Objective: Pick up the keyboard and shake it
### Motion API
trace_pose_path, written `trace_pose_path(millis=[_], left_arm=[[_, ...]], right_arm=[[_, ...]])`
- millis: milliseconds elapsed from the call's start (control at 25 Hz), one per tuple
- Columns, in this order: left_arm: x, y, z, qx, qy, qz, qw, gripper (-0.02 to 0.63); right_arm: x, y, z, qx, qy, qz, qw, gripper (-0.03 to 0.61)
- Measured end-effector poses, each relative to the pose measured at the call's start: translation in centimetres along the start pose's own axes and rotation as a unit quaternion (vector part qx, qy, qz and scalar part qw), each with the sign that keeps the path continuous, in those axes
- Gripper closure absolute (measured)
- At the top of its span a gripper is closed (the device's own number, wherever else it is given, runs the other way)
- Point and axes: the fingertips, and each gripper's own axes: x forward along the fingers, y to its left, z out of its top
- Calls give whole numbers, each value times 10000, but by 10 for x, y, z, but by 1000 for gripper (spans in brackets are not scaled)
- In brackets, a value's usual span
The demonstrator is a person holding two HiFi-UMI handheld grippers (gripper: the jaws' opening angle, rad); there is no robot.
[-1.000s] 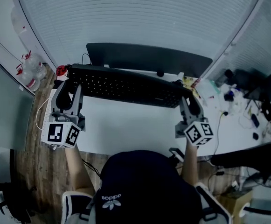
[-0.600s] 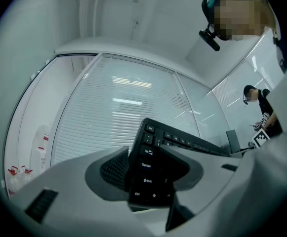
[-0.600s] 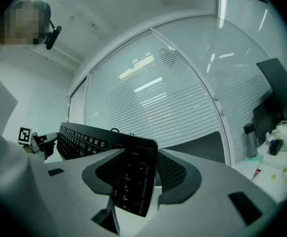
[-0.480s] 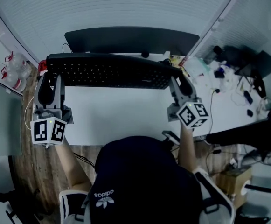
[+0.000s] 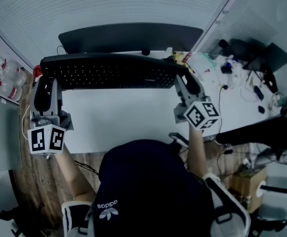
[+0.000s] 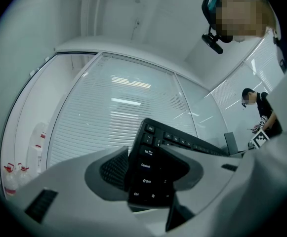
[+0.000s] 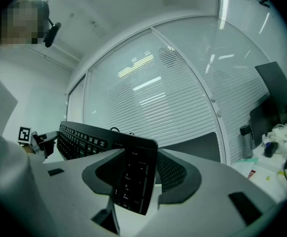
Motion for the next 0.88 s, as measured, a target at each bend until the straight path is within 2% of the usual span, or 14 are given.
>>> trace_pose_path(millis=[680, 880], left_arm=[[1, 3, -6, -156, 12, -200, 9997, 425], [6, -9, -7, -166, -7, -232, 9996, 425]], right_arm=[[-9, 4, 7, -162, -55, -202, 9996, 391], [-16, -7, 10, -188, -65, -245, 9995, 390]])
